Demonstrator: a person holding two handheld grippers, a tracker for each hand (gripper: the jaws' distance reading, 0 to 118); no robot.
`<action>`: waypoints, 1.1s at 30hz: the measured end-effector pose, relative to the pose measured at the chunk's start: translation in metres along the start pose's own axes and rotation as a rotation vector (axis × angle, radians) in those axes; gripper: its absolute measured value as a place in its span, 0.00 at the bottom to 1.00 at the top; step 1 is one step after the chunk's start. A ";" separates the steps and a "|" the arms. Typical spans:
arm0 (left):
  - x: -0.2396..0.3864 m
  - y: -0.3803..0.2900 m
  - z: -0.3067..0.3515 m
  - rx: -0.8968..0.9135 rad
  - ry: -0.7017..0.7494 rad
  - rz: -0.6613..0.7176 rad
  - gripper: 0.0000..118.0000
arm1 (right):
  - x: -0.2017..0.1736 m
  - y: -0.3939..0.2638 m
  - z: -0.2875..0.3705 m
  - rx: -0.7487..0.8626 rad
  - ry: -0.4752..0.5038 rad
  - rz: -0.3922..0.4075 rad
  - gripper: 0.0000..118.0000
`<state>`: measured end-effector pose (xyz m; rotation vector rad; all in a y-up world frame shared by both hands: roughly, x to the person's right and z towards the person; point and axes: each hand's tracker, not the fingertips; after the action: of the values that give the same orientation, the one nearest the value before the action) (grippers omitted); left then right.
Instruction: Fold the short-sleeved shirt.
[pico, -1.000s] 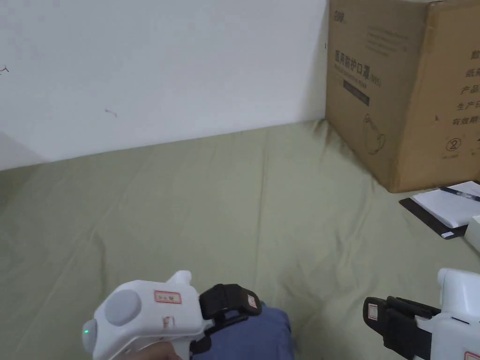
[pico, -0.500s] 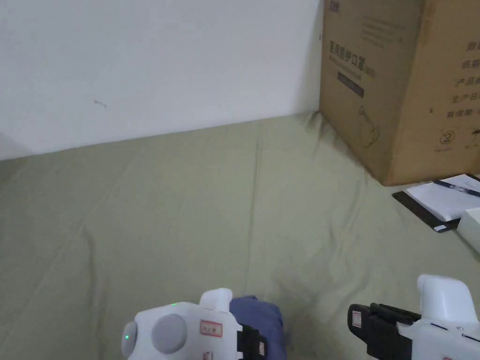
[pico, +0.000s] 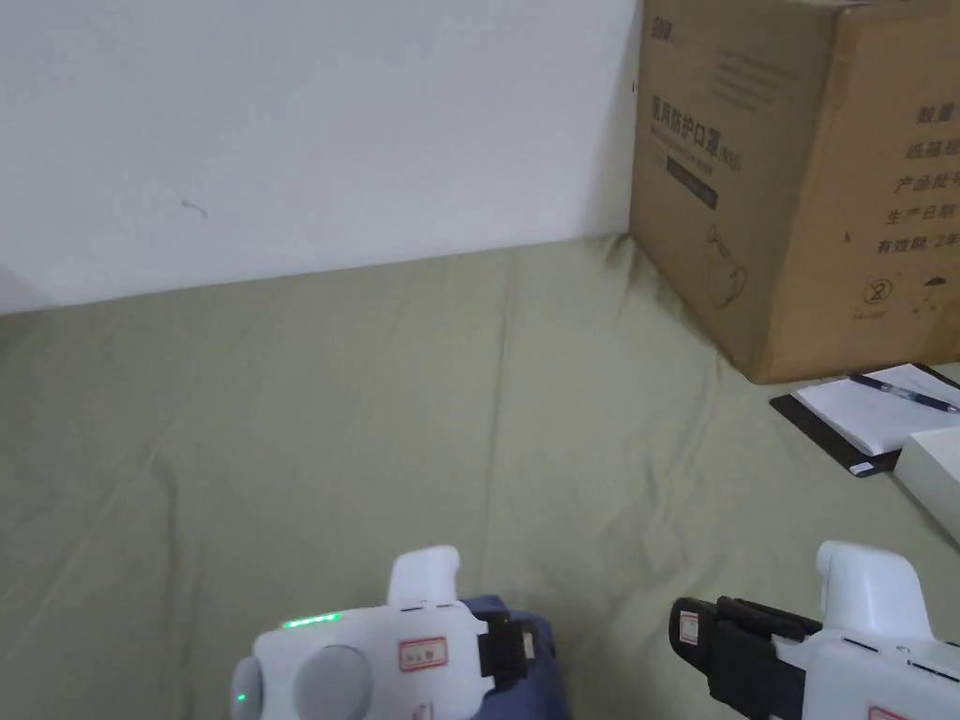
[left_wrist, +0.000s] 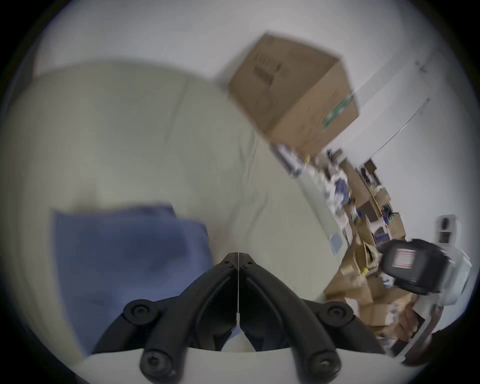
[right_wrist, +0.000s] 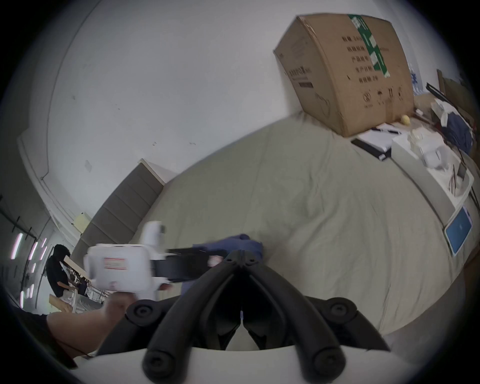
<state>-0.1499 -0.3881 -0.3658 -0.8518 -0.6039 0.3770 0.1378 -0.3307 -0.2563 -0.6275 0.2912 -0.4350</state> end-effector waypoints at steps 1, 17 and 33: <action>0.003 0.006 0.026 0.073 0.049 -0.050 0.01 | -0.005 0.004 0.004 0.027 0.010 0.022 0.00; 0.007 -0.064 0.208 0.925 0.754 -0.407 0.00 | -0.058 -0.011 0.037 0.689 -0.316 0.489 0.00; 0.005 -0.078 0.204 0.873 0.709 -0.295 0.00 | -0.060 -0.028 0.043 0.670 -0.324 0.423 0.00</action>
<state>-0.2695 -0.3137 -0.1983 -0.0152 0.1254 0.0281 0.0941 -0.3013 -0.1976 0.0324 -0.0424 -0.0042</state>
